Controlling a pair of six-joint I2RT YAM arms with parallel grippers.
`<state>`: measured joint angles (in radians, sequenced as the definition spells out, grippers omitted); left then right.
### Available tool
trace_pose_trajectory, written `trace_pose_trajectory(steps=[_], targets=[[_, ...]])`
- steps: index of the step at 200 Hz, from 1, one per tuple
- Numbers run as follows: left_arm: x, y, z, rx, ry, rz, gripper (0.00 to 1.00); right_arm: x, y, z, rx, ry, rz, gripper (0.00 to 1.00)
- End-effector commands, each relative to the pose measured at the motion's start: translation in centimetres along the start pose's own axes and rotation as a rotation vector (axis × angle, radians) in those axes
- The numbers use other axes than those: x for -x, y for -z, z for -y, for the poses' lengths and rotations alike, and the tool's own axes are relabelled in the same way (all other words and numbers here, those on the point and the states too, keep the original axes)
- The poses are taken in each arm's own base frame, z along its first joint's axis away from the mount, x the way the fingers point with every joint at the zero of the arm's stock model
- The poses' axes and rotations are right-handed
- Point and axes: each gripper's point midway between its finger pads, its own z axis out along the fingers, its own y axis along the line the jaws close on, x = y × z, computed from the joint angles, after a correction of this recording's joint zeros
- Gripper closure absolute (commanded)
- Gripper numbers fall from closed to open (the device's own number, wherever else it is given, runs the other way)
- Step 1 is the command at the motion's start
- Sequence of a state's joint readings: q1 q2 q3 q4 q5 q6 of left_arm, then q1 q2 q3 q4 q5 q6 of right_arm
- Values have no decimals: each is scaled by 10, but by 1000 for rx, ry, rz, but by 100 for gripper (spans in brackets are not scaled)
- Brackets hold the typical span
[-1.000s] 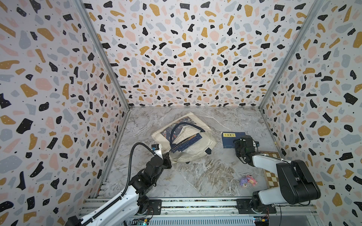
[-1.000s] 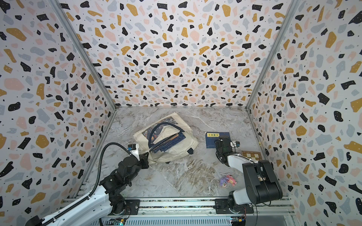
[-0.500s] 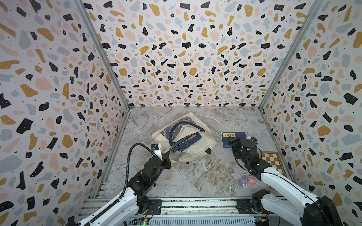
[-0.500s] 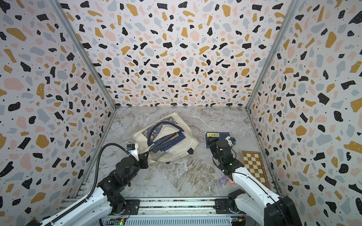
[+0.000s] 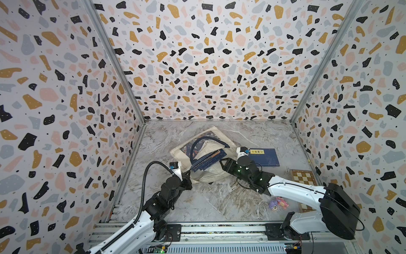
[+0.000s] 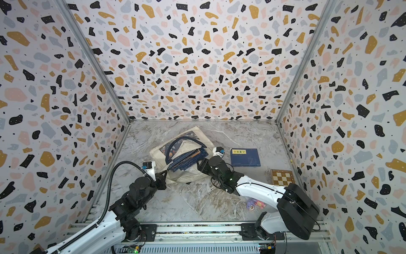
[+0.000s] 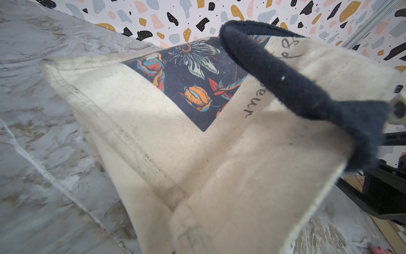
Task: Take out the books from the canvas bag
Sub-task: Pick up the book from the canvas bag.
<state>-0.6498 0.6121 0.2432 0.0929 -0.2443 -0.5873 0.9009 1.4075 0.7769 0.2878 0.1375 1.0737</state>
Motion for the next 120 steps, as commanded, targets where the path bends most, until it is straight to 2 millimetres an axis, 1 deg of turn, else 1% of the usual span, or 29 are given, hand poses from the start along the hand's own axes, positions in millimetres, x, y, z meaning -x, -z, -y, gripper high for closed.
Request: trace_pose_trajectory(steps=[1,23,44,58,76,93,103,120], targets=[[12,2,8,-43,0,50,100,-2,-16,-36,75,80,-21,35],[13,4,8,-51,1,66,100,-17,-40,-43,91,78,-82,37],[14,5,9,-56,-1,69,100,-25,-59,-49,101,85,-118,39],[13,5,10,-60,-4,65,100,-30,-70,-47,92,79,-132,40],[14,5,10,-58,-3,66,100,-33,-79,-50,103,77,-140,42],[13,5,10,-58,-4,65,100,-36,-85,-52,107,79,-142,47],[14,5,10,-60,-4,66,100,-37,-86,-55,114,86,-141,50],[13,4,10,-58,-6,64,100,-36,-83,-59,97,111,-115,50]])
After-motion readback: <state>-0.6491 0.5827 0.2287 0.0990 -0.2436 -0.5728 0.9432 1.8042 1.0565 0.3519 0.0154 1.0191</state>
